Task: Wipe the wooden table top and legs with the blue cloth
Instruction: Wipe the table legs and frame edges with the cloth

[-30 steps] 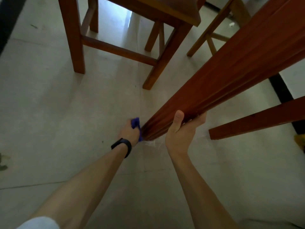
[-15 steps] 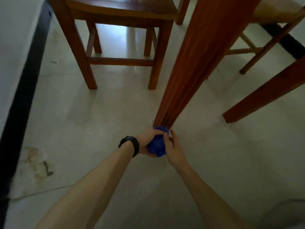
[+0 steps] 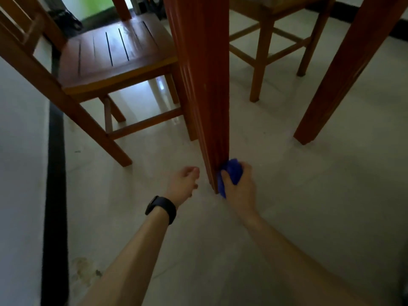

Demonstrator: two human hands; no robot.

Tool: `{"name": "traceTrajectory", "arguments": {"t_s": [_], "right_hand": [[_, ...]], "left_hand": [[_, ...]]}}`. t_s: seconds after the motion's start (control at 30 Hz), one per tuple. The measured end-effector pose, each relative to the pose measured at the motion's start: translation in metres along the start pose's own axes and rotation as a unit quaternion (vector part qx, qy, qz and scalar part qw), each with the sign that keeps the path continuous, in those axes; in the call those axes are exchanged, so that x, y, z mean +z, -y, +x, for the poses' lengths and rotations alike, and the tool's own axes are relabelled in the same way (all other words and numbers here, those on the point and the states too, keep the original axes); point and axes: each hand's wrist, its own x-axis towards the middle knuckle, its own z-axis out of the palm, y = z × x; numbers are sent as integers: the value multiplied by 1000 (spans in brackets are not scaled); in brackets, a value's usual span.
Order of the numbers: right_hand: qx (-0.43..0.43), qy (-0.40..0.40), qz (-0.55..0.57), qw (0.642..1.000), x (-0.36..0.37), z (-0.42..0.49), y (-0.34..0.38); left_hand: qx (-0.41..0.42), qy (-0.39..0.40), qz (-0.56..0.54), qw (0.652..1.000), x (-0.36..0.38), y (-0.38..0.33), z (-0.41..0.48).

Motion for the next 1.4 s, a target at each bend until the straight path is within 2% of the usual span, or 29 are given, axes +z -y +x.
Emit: {"name": "traceTrajectory", "arguments": {"t_s": [0.1,0.17,0.2,0.23,0.27,0.33,0.4,0.47,0.57,0.63,0.67,0.77,0.83,0.9,0.97,1.0,1.07,1.13,1.17,1.23,1.3,1.4], "right_hand": [[-177,-128,38,975,11,5,42],[-245,-145,-25,958,28,0,43],[-259,-132,-92,952,35,-1,30],[-248,-100,-153,951,39,-2,10],[-199,-52,-178,962,39,-4,-12],[-32,18,-125,991,28,-6,-49],[91,12,-90,992,16,0,-66],[126,-26,-46,991,8,15,-53],[95,-75,171,978,-11,47,21],[47,-57,310,948,-31,64,85],[5,-31,339,940,-39,71,114],[-133,58,281,949,-43,79,166],[-148,60,254,954,-35,80,159],[-111,55,215,969,-29,82,122],[-15,101,101,990,-28,86,70],[41,142,22,989,-31,88,45],[141,208,-112,961,-39,86,10],[201,193,-114,954,-44,83,3],[208,155,-68,963,-45,82,9],[165,55,85,981,-48,81,37],[72,-16,227,971,-49,78,77],[-92,2,248,964,-35,57,110]], "left_hand": [[164,-98,-29,981,-22,-39,-11],[250,-112,-65,959,-26,-63,-26],[283,-109,-82,949,-23,-73,-33],[306,-99,-89,943,-18,-80,-41],[322,-88,-89,939,-11,-85,-47],[330,-87,-86,936,2,-87,-54],[337,-108,-85,932,13,-87,-56],[348,-147,-76,923,21,-88,-56],[379,-213,-66,898,26,-97,-55],[399,-237,-70,883,29,-107,-53],[408,-247,-75,876,31,-113,-53],[417,-286,-74,860,43,-122,-53],[408,-309,-75,856,50,-124,-51],[400,-330,-72,852,53,-124,-47],[388,-341,-70,853,54,-122,-44],[386,-349,-66,851,55,-122,-43],[376,-363,-59,850,55,-121,-43],[374,-373,-49,848,54,-120,-42],[378,-379,-39,843,53,-119,-42],[382,-393,-22,836,52,-118,-40],[383,-404,-18,831,51,-118,-39],[380,-413,-13,828,49,-117,-38]]}}
